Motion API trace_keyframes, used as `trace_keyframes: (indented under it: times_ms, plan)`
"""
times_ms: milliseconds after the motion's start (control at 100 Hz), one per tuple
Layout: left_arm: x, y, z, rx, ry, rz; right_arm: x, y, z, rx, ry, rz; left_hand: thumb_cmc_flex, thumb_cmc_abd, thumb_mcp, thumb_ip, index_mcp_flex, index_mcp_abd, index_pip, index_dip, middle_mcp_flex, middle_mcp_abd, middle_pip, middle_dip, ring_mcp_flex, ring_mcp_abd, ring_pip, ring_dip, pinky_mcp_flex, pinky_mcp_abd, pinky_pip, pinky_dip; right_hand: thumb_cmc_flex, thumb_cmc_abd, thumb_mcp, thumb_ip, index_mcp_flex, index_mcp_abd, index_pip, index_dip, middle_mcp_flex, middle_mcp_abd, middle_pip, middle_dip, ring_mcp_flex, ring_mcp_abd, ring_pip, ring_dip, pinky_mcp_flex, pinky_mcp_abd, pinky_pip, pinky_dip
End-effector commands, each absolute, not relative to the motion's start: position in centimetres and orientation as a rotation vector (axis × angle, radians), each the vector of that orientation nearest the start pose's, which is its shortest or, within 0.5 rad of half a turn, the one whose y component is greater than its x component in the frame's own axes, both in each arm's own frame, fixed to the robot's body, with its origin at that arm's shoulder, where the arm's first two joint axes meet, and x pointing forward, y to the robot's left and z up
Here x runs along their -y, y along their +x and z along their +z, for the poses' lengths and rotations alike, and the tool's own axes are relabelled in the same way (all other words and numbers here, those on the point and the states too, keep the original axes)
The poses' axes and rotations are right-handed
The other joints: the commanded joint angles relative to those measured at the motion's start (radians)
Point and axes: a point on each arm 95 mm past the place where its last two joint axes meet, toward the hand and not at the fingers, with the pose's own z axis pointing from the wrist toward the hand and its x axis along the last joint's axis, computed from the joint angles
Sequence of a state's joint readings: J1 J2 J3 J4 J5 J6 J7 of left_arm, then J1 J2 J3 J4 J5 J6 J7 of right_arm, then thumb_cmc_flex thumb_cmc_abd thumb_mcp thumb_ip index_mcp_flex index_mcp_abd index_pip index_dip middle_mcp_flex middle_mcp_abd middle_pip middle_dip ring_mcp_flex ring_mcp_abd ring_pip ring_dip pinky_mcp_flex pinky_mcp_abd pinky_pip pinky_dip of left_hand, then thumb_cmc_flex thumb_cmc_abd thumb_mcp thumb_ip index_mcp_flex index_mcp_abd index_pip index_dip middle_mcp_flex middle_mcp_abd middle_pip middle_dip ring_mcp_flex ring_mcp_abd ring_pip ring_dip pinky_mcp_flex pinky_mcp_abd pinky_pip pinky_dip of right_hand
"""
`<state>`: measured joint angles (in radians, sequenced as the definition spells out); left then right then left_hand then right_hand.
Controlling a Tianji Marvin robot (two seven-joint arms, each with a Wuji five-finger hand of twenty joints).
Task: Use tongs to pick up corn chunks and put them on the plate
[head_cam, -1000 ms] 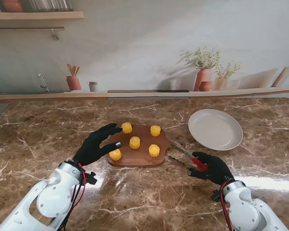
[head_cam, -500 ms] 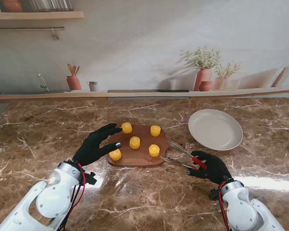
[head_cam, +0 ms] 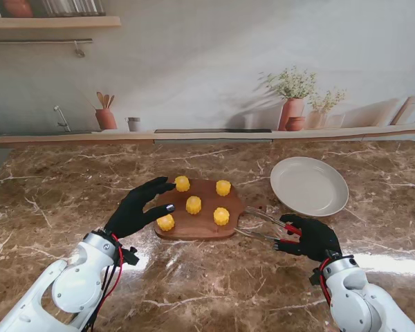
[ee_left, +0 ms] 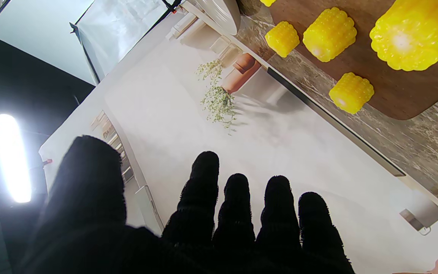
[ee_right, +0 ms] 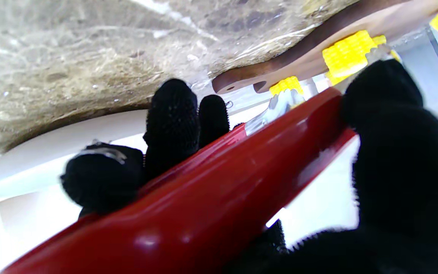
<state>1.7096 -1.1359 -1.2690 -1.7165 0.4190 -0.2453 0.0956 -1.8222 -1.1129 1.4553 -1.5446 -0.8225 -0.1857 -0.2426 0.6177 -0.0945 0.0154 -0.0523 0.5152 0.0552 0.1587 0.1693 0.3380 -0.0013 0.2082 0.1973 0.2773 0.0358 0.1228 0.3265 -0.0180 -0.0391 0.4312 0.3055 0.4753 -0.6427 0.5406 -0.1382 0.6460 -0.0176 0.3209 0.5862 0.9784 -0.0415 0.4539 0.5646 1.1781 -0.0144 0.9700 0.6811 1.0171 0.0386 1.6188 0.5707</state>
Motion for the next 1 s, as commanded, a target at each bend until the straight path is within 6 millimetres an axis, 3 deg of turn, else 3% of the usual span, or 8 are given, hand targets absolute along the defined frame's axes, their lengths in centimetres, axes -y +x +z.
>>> trace_keyframes:
  times_ms: [0, 170, 450, 570, 650, 740, 920, 990]
  plan:
    - [2.1, 35.9, -30.6, -1.115, -1.589, -2.151, 8.8, 33.8, -37.3, -1.242, 1.414, 1.549, 0.002, 0.024, -0.028, 0.034, -0.006, -0.032, -0.006, 0.008, -0.013, -0.017, -0.023, -0.01, -0.048, -0.032, -0.033, -0.008, -0.006, -0.01, -0.042, -0.009, -0.005, 0.042, 0.037, 0.02, 0.005, 0.007, -0.012, -0.022, 0.031, 0.006, 0.013, -0.012, 0.121, -0.067, 0.101, 0.001, 0.091, -0.126, 0.223, 0.011]
    - [2.0, 35.9, -30.4, -1.11, -1.582, -2.155, 8.9, 33.9, -37.4, -1.35, 1.336, 1.463, 0.005, 0.028, -0.028, 0.034, -0.004, -0.03, -0.005, 0.008, -0.012, -0.016, -0.024, -0.01, -0.05, -0.029, -0.034, -0.009, -0.005, -0.005, -0.048, -0.006, -0.011, 0.043, 0.039, 0.026, -0.004, 0.028, -0.006, -0.084, 0.064, 0.005, 0.027, -0.013, 0.148, -0.1, 0.208, 0.023, 0.168, -0.176, 0.263, -0.008]
    - [2.0, 35.8, -30.4, -1.116, -1.59, -2.157, 8.9, 33.8, -38.2, -1.352, 1.305, 1.468, 0.009, 0.036, -0.03, 0.032, 0.004, -0.032, -0.004, 0.01, -0.009, -0.013, -0.026, -0.012, -0.051, -0.026, -0.034, -0.01, -0.007, -0.004, -0.059, -0.004, 0.046, 0.006, 0.004, 0.006, -0.084, 0.062, -0.023, -0.181, 0.099, -0.018, 0.074, 0.007, 0.151, -0.193, 0.418, 0.059, 0.182, -0.222, 0.326, 0.045]
    - [2.1, 35.7, -30.3, -1.117, -1.589, -2.161, 8.9, 33.8, -38.4, -1.326, 1.308, 1.49, 0.009, 0.038, -0.031, 0.031, 0.004, -0.034, -0.005, 0.011, -0.007, -0.012, -0.027, -0.012, -0.051, -0.023, -0.034, -0.011, -0.007, -0.001, -0.064, -0.003, -0.002, 0.038, -0.016, 0.001, -0.117, 0.063, -0.033, -0.199, 0.084, -0.015, 0.071, 0.004, 0.149, -0.186, 0.415, 0.052, 0.181, -0.224, 0.326, 0.046]
    - [2.1, 35.7, -30.3, -1.118, -1.587, -2.163, 8.8, 33.8, -38.4, -1.308, 1.312, 1.501, 0.011, 0.038, -0.031, 0.031, 0.004, -0.034, -0.005, 0.011, -0.007, -0.009, -0.028, -0.013, -0.051, -0.023, -0.035, -0.011, -0.007, 0.0, -0.066, -0.002, -0.096, 0.061, -0.012, 0.014, -0.173, 0.072, -0.013, -0.236, 0.049, -0.009, 0.049, -0.025, 0.149, -0.141, 0.349, 0.002, 0.178, -0.207, 0.307, 0.038]
    - [2.1, 35.6, -30.3, -1.116, -1.588, -2.166, 8.8, 33.8, -38.2, -1.289, 1.309, 1.508, 0.011, 0.041, -0.031, 0.031, 0.006, -0.035, -0.005, 0.012, -0.006, -0.01, -0.029, -0.014, -0.052, -0.021, -0.035, -0.011, -0.007, 0.002, -0.069, 0.0, -0.141, 0.065, 0.016, 0.023, -0.228, 0.081, -0.014, -0.257, 0.015, -0.001, 0.035, -0.044, 0.146, -0.105, 0.289, -0.027, 0.174, -0.192, 0.29, 0.026]
    - [2.2, 35.5, -30.3, -1.116, -1.596, -2.17, 8.7, 33.9, -38.0, -1.272, 1.31, 1.509, 0.011, 0.048, -0.032, 0.03, 0.007, -0.037, -0.005, 0.013, -0.005, -0.008, -0.031, -0.014, -0.054, -0.019, -0.036, -0.012, -0.008, 0.006, -0.073, 0.003, -0.103, 0.064, 0.041, 0.037, -0.306, 0.087, -0.036, -0.271, -0.004, 0.005, 0.044, -0.051, 0.149, -0.116, 0.32, -0.011, 0.175, -0.192, 0.293, 0.025]
    - [2.2, 35.5, -30.3, -1.115, -1.598, -2.171, 8.7, 34.0, -38.0, -1.262, 1.31, 1.515, 0.013, 0.053, -0.032, 0.029, 0.01, -0.039, -0.003, 0.014, -0.005, -0.007, -0.033, -0.015, -0.055, -0.018, -0.036, -0.013, -0.008, 0.01, -0.075, 0.004, -0.078, 0.068, 0.053, 0.041, -0.284, 0.031, -0.01, -0.264, 0.011, 0.012, 0.056, -0.058, 0.147, -0.115, 0.343, -0.003, 0.176, -0.184, 0.305, 0.029]
